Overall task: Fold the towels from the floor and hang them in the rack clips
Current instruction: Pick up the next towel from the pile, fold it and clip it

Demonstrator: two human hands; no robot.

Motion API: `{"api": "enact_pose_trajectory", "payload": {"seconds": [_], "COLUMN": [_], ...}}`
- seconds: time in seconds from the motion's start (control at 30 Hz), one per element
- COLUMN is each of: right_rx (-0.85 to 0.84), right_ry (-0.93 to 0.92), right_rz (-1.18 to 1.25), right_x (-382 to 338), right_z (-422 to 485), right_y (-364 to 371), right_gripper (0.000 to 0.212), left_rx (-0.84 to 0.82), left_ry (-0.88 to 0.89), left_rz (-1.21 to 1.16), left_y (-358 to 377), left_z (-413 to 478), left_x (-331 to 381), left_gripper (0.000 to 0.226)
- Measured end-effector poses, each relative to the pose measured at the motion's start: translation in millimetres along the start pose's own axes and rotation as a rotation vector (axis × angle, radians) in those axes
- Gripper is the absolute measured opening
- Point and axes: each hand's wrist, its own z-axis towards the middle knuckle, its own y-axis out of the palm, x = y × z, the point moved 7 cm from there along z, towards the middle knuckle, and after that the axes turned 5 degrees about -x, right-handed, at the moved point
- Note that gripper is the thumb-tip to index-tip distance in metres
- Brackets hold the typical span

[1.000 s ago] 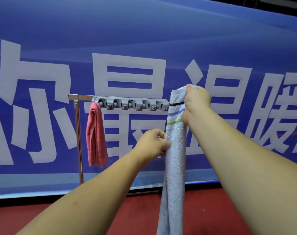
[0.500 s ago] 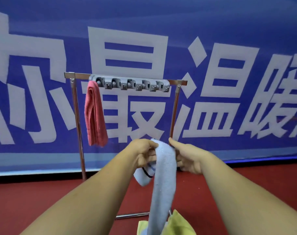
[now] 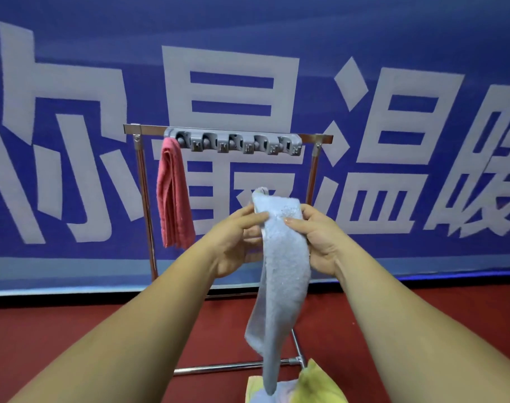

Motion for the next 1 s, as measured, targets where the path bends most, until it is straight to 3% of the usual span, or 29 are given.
{"api": "enact_pose_trajectory", "payload": {"seconds": [0.13, 0.23, 0.33, 0.43, 0.5, 0.63, 0.8, 1.0], "right_rx": [0.048, 0.127, 0.188, 0.146, 0.095, 0.101, 0.175, 0.073], "right_ry": [0.000, 0.075, 0.110, 0.150, 0.226, 0.257, 0.157, 0.279], "right_rz": [-0.004, -0.075, -0.006, 0.095, -0.038, -0.173, -0.092, -0.012], "right_x": [-7.9, 4.2, 12.7, 28.2, 54.7, 104.4, 111.1, 154.1], "right_z": [-1.2, -1.8, -1.5, -10.1, -18.6, -29.4, -27.1, -34.8], "right_y": [-1.4, -10.1, -20.8, -21.7, -24.2, -35.7, -38.0, -30.8], "right_gripper": [0.026, 0.028, 0.029, 0.031, 0.036, 0.012, 0.007, 0.038], "left_rx": [-0.047, -0.046, 0.013, 0.090, 0.127, 0.224, 0.028, 0.007], "left_ry": [-0.122, -0.089, -0.053, -0.023, -0.011, -0.111, -0.174, -0.056], "left_rz": [0.091, 0.125, 0.166, 0.105, 0.033, -0.084, -0.054, -0.166], "left_y": [0.4, 3.4, 5.6, 2.9, -0.3, -11.0, -7.3, -9.3], "left_z": [-9.7, -12.3, -10.6, -10.7, -10.0, -11.0, -23.1, -30.4], "left_x": [-32.9, -47.0, -53.7, -56.4, -63.1, -97.9, -121.6, -118.7], "left_gripper": [0.041, 0.016, 0.019, 0.020, 0.019, 0.018, 0.049, 0.073]}}
